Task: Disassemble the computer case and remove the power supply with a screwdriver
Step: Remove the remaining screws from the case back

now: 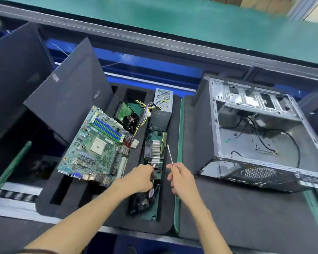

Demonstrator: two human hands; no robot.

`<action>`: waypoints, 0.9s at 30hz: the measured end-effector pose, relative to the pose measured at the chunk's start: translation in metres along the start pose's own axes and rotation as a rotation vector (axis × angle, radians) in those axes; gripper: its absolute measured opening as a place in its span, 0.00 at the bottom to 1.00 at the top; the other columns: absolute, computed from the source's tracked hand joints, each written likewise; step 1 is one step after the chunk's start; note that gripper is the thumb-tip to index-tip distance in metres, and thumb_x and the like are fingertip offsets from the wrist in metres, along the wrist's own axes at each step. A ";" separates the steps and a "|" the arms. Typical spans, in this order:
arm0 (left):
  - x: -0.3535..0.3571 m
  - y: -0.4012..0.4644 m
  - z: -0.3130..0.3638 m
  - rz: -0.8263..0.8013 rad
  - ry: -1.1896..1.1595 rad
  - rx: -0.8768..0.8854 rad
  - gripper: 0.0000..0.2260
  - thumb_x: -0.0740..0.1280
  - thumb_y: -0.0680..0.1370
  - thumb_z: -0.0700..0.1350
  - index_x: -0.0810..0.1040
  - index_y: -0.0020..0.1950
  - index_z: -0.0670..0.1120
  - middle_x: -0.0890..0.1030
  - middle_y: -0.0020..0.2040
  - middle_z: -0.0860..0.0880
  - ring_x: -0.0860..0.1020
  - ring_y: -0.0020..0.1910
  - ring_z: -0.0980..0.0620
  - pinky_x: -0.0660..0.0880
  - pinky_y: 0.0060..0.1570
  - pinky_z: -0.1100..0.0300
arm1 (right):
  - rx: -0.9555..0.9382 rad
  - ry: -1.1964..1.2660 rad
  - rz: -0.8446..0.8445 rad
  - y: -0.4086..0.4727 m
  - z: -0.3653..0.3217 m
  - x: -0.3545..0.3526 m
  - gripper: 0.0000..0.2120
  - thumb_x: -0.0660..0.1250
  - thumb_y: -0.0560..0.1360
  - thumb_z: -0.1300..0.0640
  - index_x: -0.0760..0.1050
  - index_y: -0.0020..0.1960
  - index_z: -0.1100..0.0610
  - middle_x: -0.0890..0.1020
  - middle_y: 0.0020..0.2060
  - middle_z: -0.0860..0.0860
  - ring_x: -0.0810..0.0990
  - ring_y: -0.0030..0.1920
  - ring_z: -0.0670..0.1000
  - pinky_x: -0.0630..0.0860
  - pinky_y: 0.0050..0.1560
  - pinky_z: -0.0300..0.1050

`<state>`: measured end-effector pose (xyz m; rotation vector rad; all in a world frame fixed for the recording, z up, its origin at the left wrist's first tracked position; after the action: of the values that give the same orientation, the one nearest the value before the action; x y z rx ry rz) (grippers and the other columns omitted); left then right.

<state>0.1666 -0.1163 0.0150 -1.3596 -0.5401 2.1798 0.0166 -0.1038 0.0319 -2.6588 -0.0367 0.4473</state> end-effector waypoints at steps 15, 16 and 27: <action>-0.095 0.014 0.059 0.529 -0.338 0.115 0.09 0.61 0.81 0.49 0.81 0.48 0.51 0.85 0.42 0.52 0.83 0.42 0.49 0.78 0.45 0.54 | -0.203 -0.572 0.103 -0.040 0.016 -0.095 0.10 0.59 0.81 0.50 0.79 0.54 0.47 0.76 0.32 0.44 0.73 0.34 0.45 0.74 0.39 0.45; -0.097 0.014 0.071 0.512 -0.507 0.143 0.08 0.62 0.81 0.50 0.80 0.48 0.51 0.85 0.41 0.53 0.83 0.42 0.50 0.79 0.48 0.52 | -0.179 -0.622 0.102 -0.043 0.025 -0.103 0.10 0.59 0.81 0.50 0.79 0.54 0.48 0.77 0.34 0.46 0.75 0.36 0.48 0.76 0.41 0.48; -0.050 0.042 0.184 0.443 -0.754 0.055 0.24 0.62 0.80 0.61 0.69 0.70 0.47 0.76 0.61 0.53 0.75 0.54 0.53 0.68 0.49 0.58 | -0.355 -0.570 0.100 -0.052 0.041 -0.204 0.13 0.54 0.79 0.43 0.74 0.49 0.47 0.76 0.39 0.44 0.74 0.43 0.45 0.72 0.43 0.38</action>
<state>0.0091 -0.1914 0.1035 -0.6161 -0.4544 3.0479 -0.1879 -0.0594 0.0815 -2.7781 -0.1709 1.3267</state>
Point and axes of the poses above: each hand's wrist, its own y-axis towards the middle knuckle, its own x-axis out of the palm, z = x × y, the point moved 8 cm from there along y, towards the middle knuckle
